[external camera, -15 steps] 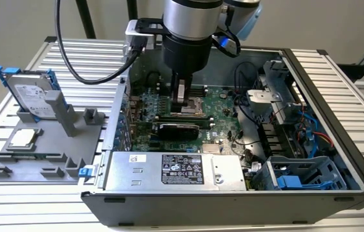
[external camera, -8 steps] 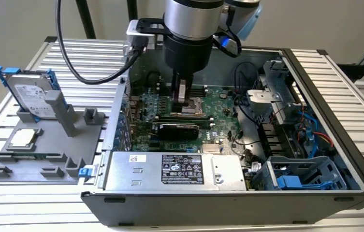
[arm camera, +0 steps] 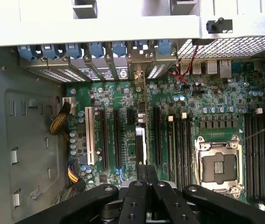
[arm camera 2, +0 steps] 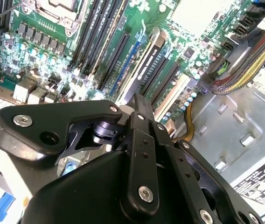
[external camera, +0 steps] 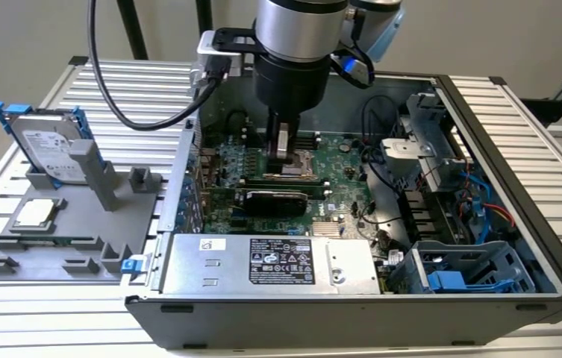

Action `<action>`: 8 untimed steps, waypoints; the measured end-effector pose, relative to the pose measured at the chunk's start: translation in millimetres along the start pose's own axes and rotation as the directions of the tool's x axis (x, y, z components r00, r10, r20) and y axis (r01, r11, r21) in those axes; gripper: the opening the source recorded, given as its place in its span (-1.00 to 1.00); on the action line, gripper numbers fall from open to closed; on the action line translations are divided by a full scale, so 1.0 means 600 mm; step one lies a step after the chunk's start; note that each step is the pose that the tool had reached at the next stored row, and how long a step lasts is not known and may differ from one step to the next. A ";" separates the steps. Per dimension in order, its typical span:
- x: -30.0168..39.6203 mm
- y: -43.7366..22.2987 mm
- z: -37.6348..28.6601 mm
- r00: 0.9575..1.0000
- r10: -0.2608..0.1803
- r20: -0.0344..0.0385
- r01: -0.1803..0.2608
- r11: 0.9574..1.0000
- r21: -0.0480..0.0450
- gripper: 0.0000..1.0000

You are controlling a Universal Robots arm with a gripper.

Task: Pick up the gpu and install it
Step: 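Insert the gpu into the slot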

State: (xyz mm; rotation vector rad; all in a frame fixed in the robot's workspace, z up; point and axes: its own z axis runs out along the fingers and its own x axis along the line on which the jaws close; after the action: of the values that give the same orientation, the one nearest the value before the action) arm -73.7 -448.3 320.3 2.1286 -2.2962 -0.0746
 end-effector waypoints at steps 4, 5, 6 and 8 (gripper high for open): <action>0.000 -0.001 0.000 1.000 0.000 0.000 0.000 1.000 0.000 -1.00; 0.000 -0.002 0.000 1.000 0.000 0.000 0.000 1.000 0.000 -1.00; 0.000 -0.002 0.000 1.000 0.000 0.000 0.000 1.000 0.000 -1.00; 0.000 -0.003 0.000 1.000 0.000 0.000 0.000 1.000 0.000 -1.00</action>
State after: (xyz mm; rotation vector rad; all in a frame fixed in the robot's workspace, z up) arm -72.0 -448.3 320.3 2.1286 -2.2962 -0.0745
